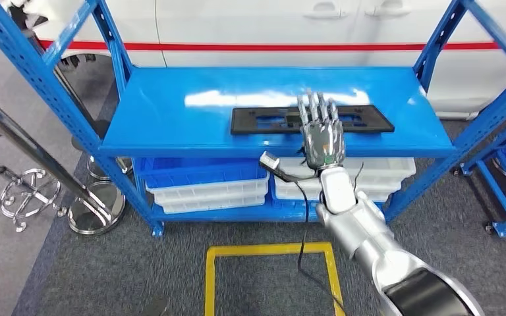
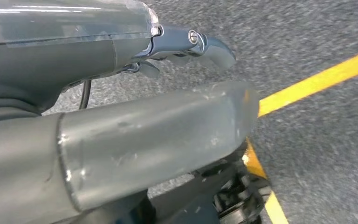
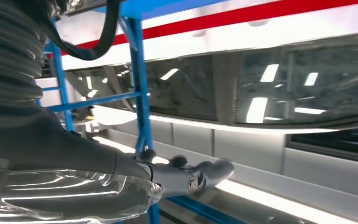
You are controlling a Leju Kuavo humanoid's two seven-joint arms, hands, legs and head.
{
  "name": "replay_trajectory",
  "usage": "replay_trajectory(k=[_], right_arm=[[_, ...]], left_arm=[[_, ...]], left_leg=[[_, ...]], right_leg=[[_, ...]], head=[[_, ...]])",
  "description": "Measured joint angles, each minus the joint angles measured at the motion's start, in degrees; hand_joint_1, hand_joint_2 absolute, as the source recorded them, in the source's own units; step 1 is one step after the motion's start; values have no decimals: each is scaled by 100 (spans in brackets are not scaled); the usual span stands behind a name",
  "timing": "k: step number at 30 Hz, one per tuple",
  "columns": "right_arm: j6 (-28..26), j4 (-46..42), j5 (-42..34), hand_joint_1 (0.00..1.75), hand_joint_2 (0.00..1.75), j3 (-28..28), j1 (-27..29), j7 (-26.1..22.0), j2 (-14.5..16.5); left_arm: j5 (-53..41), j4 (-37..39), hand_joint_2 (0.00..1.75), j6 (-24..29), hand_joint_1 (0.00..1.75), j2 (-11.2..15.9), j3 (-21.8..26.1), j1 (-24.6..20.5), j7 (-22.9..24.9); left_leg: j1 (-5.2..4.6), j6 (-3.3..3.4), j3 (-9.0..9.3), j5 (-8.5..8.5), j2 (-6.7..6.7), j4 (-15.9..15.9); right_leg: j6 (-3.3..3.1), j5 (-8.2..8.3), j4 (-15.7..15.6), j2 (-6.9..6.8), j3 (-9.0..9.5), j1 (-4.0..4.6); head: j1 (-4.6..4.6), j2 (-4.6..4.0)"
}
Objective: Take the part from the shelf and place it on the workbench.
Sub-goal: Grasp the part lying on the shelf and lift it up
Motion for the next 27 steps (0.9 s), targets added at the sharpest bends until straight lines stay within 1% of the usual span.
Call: replay_trajectory(k=[1, 2, 3, 4, 5, 6, 7, 8, 9, 11, 12, 13, 14, 15, 16, 17, 18, 19, 20, 21, 22, 23, 24, 26, 27], right_arm=[[1, 61, 4, 0, 175, 38, -7, 33, -13], [1, 123, 12, 0, 175, 62, 5, 35, -24], [1, 184, 18, 0, 175, 70, 26, 29, -38], [1, 238, 19, 0, 175, 70, 43, 25, -54], [1, 285, 19, 0, 175, 70, 54, 25, -73], [1, 322, 19, 0, 175, 70, 58, 25, -92], [1, 357, 19, 0, 175, 70, 54, 25, -109], [1, 394, 19, 0, 175, 69, 50, 27, -123], [1, 430, 19, 0, 175, 70, 48, 32, -136], [1, 499, 19, 0, 175, 70, 46, 44, -156], [0, 526, 19, 0, 175, 70, 47, 48, -171], [-1, 553, 19, 0, 175, 70, 42, 55, -189], [-1, 580, 19, 0, 175, 70, 36, 63, -204], [-2, 609, 19, 0, 175, 70, 35, 73, -220], [-2, 645, 19, 0, 175, 71, 41, 85, -232], [-2, 681, 20, 0, 175, 71, 56, 92, -242], [-2, 713, 20, 0, 175, 71, 76, 98, -254], [-2, 744, 20, 0, 175, 71, 93, 103, -267], [-1, 764, 20, 0, 175, 71, 102, 106, -277], [-1, 780, 19, 0, 175, 71, 101, 109, -285], [-1, 792, 19, 0, 175, 71, 97, 112, -291], [-1, 801, 19, 0, 175, 71, 91, 115, -295], [-1, 808, 19, 0, 175, 72, 90, 117, -298], [-1, 825, 19, 0, 175, 72, 94, 123, -304], [-1, 831, 20, 0, 175, 72, 97, 127, -310]], left_arm=[[1, 1, 0, -1, 0, -1, -4, 1, -1], [2, 1, 0, -1, 0, -2, -7, 6, -1], [4, 2, 0, 1, 0, -3, -8, 14, 0], [5, 2, 0, 3, 0, -3, -9, 21, 2], [8, 2, 0, 8, 0, -3, -10, 24, 5], [10, 2, 0, 14, 0, -2, -10, 27, 10], [13, 2, 0, 20, 0, -2, -11, 27, 16], [19, 2, 0, 25, 0, -2, -13, 24, 22], [28, 2, 0, 29, 0, -2, -16, 21, 28], [45, 2, 0, 32, 0, -3, -33, 21, 40], [51, 2, 0, 34, 0, -5, -44, 23, 43], [55, 2, 0, 39, 0, -8, -54, 22, 46], [59, 2, 0, 44, 0, -11, -62, 14, 47], [63, 2, 0, 49, 0, -14, -70, 3, 48], [68, 2, 0, 55, 0, -16, -80, -7, 50], [70, 2, 0, 62, 0, -19, -91, -13, 53], [75, 2, 0, 69, 0, -20, -99, -13, 59], [87, 2, 0, 77, 0, -22, -106, -9, 66], [101, 2, 0, 84, 0, -23, -108, -5, 74], [115, 2, 0, 91, 0, -25, -109, -4, 86], [131, 2, 0, 100, 0, -27, -109, -6, 103], [145, 2, 0, 108, 0, -29, -108, -14, 118], [157, 2, 0, 116, 0, -30, -108, -22, 133], [179, 2, 0, 124, 0, -30, -108, -33, 146], [183, 2, 0, 125, 0, -30, -108, -33, 149]], left_leg=[[12, -21, -220, -146, 1, 403], [23, -40, -434, -233, 1, 749], [29, -54, -587, -225, 1, 943], [32, -61, -641, -101, 3, 920], [33, -59, -578, 126, 5, 668], [33, -45, -438, 392, 8, 259], [21, -25, -283, 577, 11, -104], [12, 4, -152, 673, 11, -401], [0, 34, -81, 686, 9, -561], [-11, 96, -45, 615, -1, -621], [-4, 123, -29, 610, -4, -638], [6, 154, 1, 600, -5, -665], [19, 183, 37, 591, -4, -694], [27, 209, 68, 577, -2, -713], [27, 230, 91, 558, -1, -718], [27, 242, 108, 540, -1, -716], [28, 247, 126, 520, -3, -712], [29, 242, 148, 498, -7, -706], [32, 233, 175, 473, -11, -697], [35, 215, 208, 443, -14, -685], [32, 191, 234, 411, -17, -672], [26, 163, 246, 386, -19, -655], [21, 132, 248, 371, -19, -647], [16, 70, 240, 367, -18, -655], [22, 39, 236, 358, -16, -663]], right_leg=[[-22, -24, 0, -1, 31, -2], [-29, -49, 3, 4, 61, 1], [-31, -80, 7, 10, 93, 4], [-24, -116, 14, 16, 130, 4], [-12, -156, 21, 22, 175, 3], [4, -206, 30, 25, 222, 3], [28, -255, 41, 29, 258, 12], [55, -294, 53, 33, 273, 21], [81, -320, 61, 36, 273, 28], [136, -342, 52, 35, 265, 29], [166, -369, 59, 32, 272, 19], [199, -424, 133, 30, 252, 11], [232, -524, 321, 29, 170, 2], [263, -663, 631, 30, 12, -13], [290, -812, 1025, 30, -213, -25], [313, -928, 1415, 29, -460, -39], [331, -949, 1676, 28, -658, -53], [342, -850, 1733, 27, -764, -68], [348, -651, 1582, 26, -761, -81], [347, -366, 1216, 23, -645, -93], [341, -140, 818, 24, -492, -97], [326, 9, 480, 25, -362, -88], [308, 86, 253, 29, -277, -74], [254, 69, 162, 40, -260, -40], [217, 76, 151, 43, -254, -48]], head=[[-4, -1], [-4, -1], [-4, -1], [-4, 0], [-4, 0], [-4, 0], [-4, 0], [-4, 0], [-3, 0], [-3, 0], [-3, 0], [-4, 0], [-3, 0], [-3, 0], [-2, 1], [-2, 1], [-2, 1], [-1, 0], [-2, 0], [-2, 0], [-2, 0], [-2, 1], [-3, 1], [-4, 0], [-4, -1]])
